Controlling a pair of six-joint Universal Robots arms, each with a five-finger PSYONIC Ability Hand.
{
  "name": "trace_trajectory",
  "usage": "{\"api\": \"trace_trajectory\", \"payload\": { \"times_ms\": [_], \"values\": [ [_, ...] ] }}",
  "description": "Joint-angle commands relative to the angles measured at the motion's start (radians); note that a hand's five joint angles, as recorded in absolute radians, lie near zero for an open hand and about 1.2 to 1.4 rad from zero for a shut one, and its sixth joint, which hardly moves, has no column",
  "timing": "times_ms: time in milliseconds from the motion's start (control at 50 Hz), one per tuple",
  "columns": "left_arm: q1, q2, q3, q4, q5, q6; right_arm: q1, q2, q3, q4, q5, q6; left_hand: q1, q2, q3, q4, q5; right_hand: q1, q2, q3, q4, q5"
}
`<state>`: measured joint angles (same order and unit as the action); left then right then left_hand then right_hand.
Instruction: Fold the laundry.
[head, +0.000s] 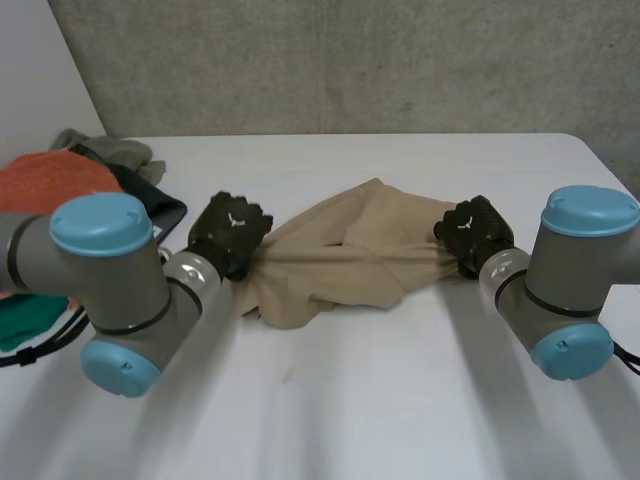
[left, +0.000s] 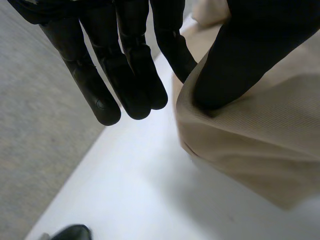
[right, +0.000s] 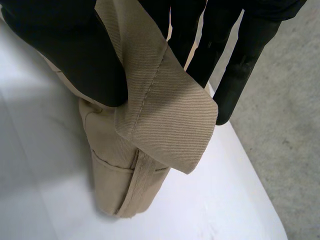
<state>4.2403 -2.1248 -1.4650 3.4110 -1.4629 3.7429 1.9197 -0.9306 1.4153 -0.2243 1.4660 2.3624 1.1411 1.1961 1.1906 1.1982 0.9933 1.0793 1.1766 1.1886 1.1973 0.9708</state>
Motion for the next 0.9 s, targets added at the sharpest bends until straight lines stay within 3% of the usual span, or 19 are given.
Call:
{"api": "trace_trajectory", "payload": {
  "times_ms": [20,120,160,220,240,260,320,380,460,620,780,900],
  "values": [
    [-0.014,0.075,0.067,-0.013,-0.022,-0.061,0.057,-0.101,0.080,-0.042,-0.059,-0.018,0.255,0.200,0.206,0.198,0.228,0.317,0.220,0.208,0.199,0.251],
    [-0.013,0.121,0.081,-0.045,-0.022,-0.118,0.156,-0.162,0.188,-0.070,-0.211,-0.077,0.186,0.131,0.136,0.128,0.159,0.317,0.220,0.208,0.199,0.251],
    [-0.013,0.138,0.072,-0.058,-0.024,-0.133,0.211,-0.165,0.229,-0.070,-0.265,-0.116,-0.031,-0.086,-0.080,-0.088,-0.057,0.317,0.220,0.208,0.199,0.251],
    [-0.011,0.147,0.057,-0.058,-0.024,-0.135,0.255,-0.152,0.254,-0.073,-0.276,-0.161,-0.360,-0.415,-0.409,-0.417,-0.386,0.317,0.220,0.208,0.199,0.251],
    [-0.010,0.152,0.048,-0.055,-0.024,-0.130,0.268,-0.146,0.258,-0.078,-0.254,-0.182,-0.602,-0.657,-0.652,-0.659,-0.629,-0.073,-0.170,-0.182,-0.191,-0.139],
    [-0.010,0.154,0.043,-0.053,-0.025,-0.127,0.265,-0.145,0.257,-0.084,-0.239,-0.187,-0.645,-0.700,-0.695,-0.702,-0.672,-0.391,-0.488,-0.500,-0.509,-0.457],
    [-0.007,0.161,0.035,-0.045,-0.025,-0.123,0.246,-0.162,0.245,-0.128,-0.144,-0.172,-0.672,-0.727,-0.722,-0.729,-0.699,-0.905,-1.002,-1.014,-1.023,-0.971],
    [-0.007,0.164,0.038,-0.042,-0.024,-0.124,0.225,-0.191,0.238,-0.153,-0.099,-0.143,-0.693,-0.748,-0.742,-0.750,-0.720,-0.905,-1.002,-1.014,-1.023,-0.971],
    [-0.011,0.167,0.061,-0.038,-0.017,-0.136,0.176,-0.276,0.246,-0.141,-0.111,-0.025,-0.690,-0.745,-0.739,-0.747,-0.717,-0.905,-1.002,-1.014,-1.023,-0.971],
    [-0.063,0.134,0.172,-0.075,0.081,-0.179,0.055,-0.462,0.215,-0.003,-0.150,0.371,-0.652,-0.707,-0.701,-0.709,-0.678,-0.905,-1.002,-1.014,-1.023,-0.971],
    [-0.137,-0.012,0.379,-0.245,0.206,-0.184,-0.060,-0.432,0.111,0.272,-0.158,0.649,-0.666,-0.721,-0.716,-0.723,-0.693,-0.905,-1.002,-1.014,-1.023,-0.971],
    [-0.191,-0.148,0.521,-0.357,0.268,-0.085,-0.097,-0.367,0.131,0.411,-0.141,0.784,-0.702,-0.757,-0.751,-0.759,-0.728,-0.905,-1.002,-1.014,-1.023,-0.971]
  ]
}}
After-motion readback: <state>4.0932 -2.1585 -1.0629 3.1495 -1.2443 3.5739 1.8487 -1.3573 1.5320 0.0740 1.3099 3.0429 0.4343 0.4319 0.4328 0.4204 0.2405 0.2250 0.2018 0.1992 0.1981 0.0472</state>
